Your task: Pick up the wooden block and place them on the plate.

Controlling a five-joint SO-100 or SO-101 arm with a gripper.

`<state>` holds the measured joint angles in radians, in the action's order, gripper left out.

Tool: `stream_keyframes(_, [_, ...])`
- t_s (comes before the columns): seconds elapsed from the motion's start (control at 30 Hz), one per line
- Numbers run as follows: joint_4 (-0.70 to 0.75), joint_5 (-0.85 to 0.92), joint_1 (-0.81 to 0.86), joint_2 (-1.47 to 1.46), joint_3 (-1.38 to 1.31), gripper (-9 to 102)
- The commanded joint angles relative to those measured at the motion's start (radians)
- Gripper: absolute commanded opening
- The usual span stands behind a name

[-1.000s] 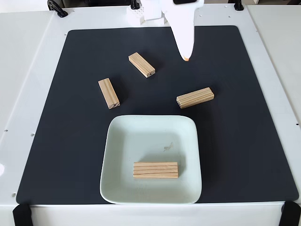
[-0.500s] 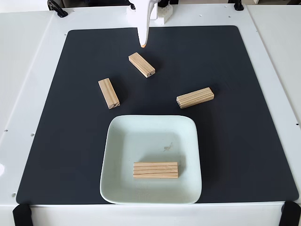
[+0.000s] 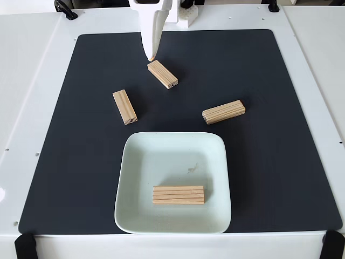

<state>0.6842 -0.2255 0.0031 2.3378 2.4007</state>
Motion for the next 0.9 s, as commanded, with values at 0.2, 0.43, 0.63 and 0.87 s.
stream_keyframes(0.2, [0.437, -0.232, 0.087, -0.54, -0.698, -1])
stream_keyframes(0.43, [0.578, -0.377, 0.137, -0.836, -0.985, -1])
stream_keyframes(0.63, [0.644, -0.394, 0.155, -0.974, -1.055, -1])
stream_keyframes(0.87, [0.641, -0.396, 0.15, -1.039, -1.058, -1])
